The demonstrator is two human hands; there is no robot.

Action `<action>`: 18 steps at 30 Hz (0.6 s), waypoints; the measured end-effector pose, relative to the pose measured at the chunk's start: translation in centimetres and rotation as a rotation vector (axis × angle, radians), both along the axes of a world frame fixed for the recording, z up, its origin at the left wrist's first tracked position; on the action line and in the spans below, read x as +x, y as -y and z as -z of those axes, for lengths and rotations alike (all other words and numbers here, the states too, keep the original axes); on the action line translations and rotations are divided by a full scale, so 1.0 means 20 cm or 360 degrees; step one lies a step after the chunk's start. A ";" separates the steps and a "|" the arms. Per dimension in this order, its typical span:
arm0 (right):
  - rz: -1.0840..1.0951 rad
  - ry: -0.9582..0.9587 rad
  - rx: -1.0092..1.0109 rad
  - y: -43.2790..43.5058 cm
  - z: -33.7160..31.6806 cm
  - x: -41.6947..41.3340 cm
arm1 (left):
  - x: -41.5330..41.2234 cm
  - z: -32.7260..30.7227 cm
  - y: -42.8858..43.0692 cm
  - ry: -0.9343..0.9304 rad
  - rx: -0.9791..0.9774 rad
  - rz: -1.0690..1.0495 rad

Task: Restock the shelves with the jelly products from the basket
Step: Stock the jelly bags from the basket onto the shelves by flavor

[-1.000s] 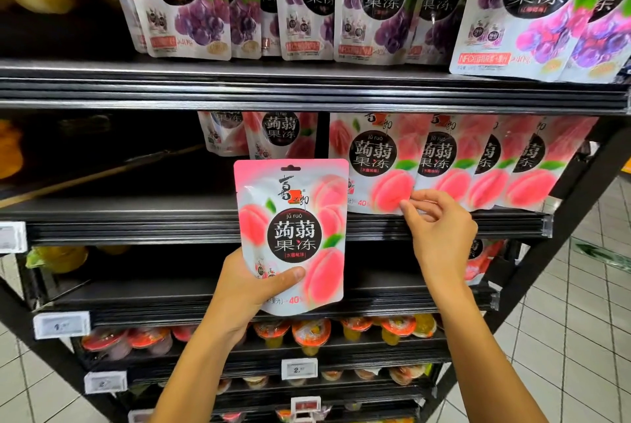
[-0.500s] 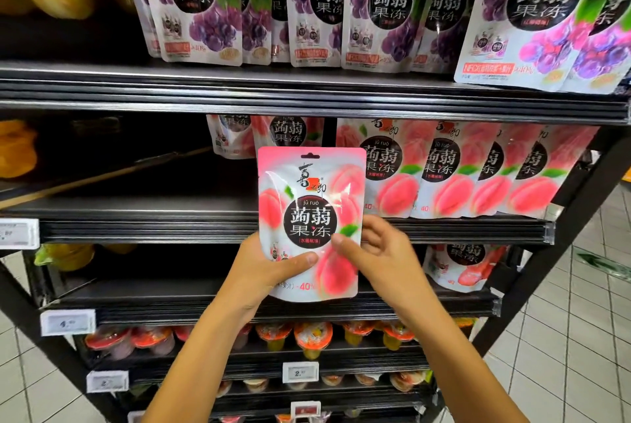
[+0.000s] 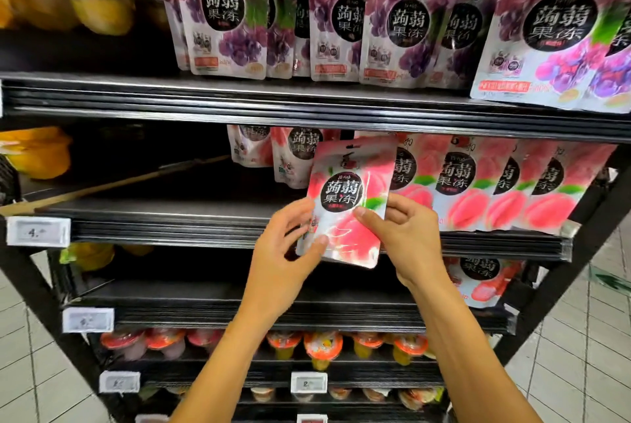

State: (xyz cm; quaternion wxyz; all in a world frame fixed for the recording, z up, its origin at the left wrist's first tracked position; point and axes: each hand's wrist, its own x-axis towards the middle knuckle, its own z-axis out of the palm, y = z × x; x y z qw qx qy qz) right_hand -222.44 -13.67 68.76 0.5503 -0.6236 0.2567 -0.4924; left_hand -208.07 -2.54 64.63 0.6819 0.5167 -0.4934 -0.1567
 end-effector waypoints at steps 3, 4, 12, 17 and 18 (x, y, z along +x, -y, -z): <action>0.0025 0.0042 -0.0033 0.00 0.01 0.03 | -0.03 0.00 -0.01 0.0307 0.0015 -0.0131; 0.0045 0.0055 -0.0023 0.01 0.00 0.04 | -0.03 -0.01 -0.02 0.0381 0.0035 -0.0186; 0.0323 0.0042 -0.0089 0.11 -0.03 0.12 | -0.05 0.01 0.03 0.0835 0.0295 -0.0346; 0.0375 -0.0051 -0.0282 0.10 0.01 0.11 | -0.06 0.09 0.07 0.1051 0.0380 -0.0452; 0.0360 -0.0082 -0.0322 0.09 0.02 0.10 | -0.07 0.10 0.07 0.1081 0.0384 -0.0468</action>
